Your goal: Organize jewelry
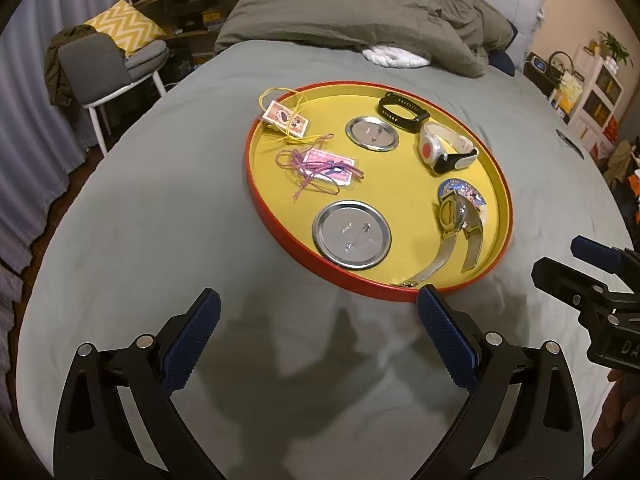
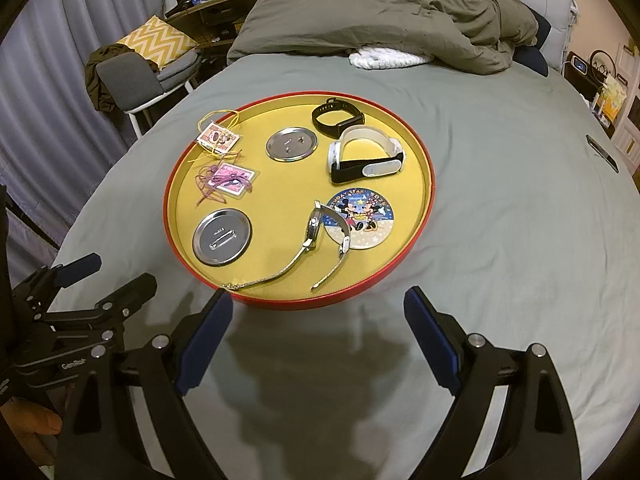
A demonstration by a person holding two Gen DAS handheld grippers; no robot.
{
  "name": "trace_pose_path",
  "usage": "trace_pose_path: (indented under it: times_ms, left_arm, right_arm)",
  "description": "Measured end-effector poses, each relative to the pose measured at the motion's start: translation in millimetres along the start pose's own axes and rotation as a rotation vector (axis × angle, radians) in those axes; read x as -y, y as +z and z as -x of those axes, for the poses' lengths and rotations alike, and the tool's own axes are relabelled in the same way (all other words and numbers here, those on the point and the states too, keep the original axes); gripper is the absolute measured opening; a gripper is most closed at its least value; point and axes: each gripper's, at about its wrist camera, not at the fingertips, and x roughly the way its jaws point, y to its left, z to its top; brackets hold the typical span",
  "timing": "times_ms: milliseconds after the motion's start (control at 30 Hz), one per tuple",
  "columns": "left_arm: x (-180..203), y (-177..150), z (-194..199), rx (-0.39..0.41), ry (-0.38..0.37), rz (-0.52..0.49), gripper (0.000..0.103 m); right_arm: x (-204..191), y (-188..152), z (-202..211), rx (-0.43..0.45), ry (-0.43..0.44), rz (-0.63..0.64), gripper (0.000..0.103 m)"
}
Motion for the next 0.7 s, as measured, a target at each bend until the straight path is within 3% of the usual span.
trace_pose_path:
  times_ms: [367,700]
  left_arm:
    - [8.7,9.0,-15.8,-0.008,-0.013,-0.018,0.096]
    - [23.0,51.0,-47.6,0.021,-0.029,-0.050,0.096]
  right_arm:
    - [4.4,11.6,-7.0,0.016,0.011,0.002,0.083]
    - [13.2,60.1,-29.0,0.074,0.017,0.046,0.083]
